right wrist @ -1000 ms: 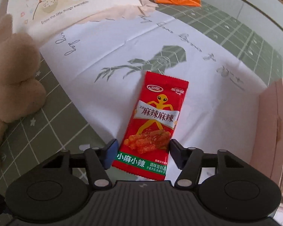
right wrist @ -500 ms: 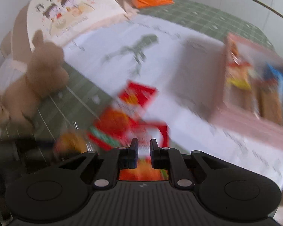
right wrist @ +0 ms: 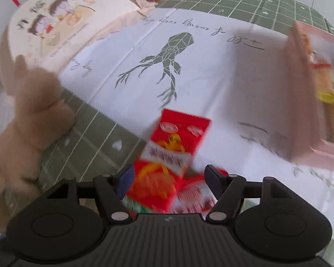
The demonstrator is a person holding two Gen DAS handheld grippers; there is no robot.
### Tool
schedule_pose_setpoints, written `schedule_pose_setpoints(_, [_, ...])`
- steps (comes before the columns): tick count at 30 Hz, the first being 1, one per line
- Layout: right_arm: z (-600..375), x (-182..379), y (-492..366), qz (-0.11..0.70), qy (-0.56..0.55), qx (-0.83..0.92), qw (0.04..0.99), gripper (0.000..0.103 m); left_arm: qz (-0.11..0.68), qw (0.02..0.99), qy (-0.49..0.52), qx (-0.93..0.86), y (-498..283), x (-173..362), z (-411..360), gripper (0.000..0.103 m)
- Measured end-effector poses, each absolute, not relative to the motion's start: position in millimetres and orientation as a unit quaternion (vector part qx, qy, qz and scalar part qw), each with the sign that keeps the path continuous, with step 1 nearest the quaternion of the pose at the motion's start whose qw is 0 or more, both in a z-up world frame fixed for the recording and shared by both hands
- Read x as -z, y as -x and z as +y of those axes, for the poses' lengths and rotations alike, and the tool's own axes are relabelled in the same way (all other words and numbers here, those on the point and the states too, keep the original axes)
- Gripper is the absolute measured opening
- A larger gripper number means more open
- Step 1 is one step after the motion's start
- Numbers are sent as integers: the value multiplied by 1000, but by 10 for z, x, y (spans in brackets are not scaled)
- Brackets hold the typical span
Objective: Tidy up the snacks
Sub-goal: 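Grasp the red spicy-strip packet with the right tool, then carry the spicy-strip packet with the right tool while the left carries the yellow bread packet to the box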
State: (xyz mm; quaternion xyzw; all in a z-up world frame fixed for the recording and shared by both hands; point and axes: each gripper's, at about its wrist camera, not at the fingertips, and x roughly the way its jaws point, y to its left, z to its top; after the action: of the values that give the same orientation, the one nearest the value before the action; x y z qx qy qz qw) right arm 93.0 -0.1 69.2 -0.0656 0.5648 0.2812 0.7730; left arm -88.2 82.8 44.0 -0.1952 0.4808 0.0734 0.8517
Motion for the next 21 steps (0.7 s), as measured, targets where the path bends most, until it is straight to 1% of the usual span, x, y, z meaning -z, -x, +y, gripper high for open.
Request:
schedule_pose_setpoints(1, [109,-641,-937,563,83,-275,775,72,480,852,195,-75,884,-439,825,60])
schedule_pose_setpoints(3, [285,-584,-906,551,123,-270,780,78,478,853,196,-76,893,-438,821,60])
schedule_pose_setpoints(5, [427,-550,-825,537,167,-277,779,78,477,853,197,-76,894,-437,825,60])
schedule_pose_setpoints(6, [469,-544,-782,530,184,-282,778,74,476,854,197,-75,891,-437,830,60])
schedule_pose_setpoints(7, [490,-552,-734,524,195,-291,777,66,476,854,196,-74,883,-436,834,61])
schedule_pose_setpoints(8, [492,-570,-700,522,199,-301,773,63,475,855,195,-73,885,-439,833,61])
schedule_pose_setpoints(9, [469,-597,-684,525,199,-309,768,55,474,856,194,-71,874,-439,835,61])
schedule_pose_setpoints(10, [438,-636,-669,528,194,-317,764,49,474,856,192,-70,859,-439,836,61])
schedule_pose_setpoints(13, [265,-843,-644,524,172,-329,766,46,476,858,184,-62,792,-443,833,62])
schedule_pose_setpoints(17, [-104,-1234,-641,499,131,-326,792,46,472,863,172,-44,720,-440,836,62])
schedule_pose_setpoints(19, [-370,-1411,-647,493,110,-316,803,46,472,864,174,-35,713,-447,858,60])
schedule_pose_setpoints(21, [-646,-1509,-645,488,98,-299,814,46,468,863,188,-24,719,-443,898,54])
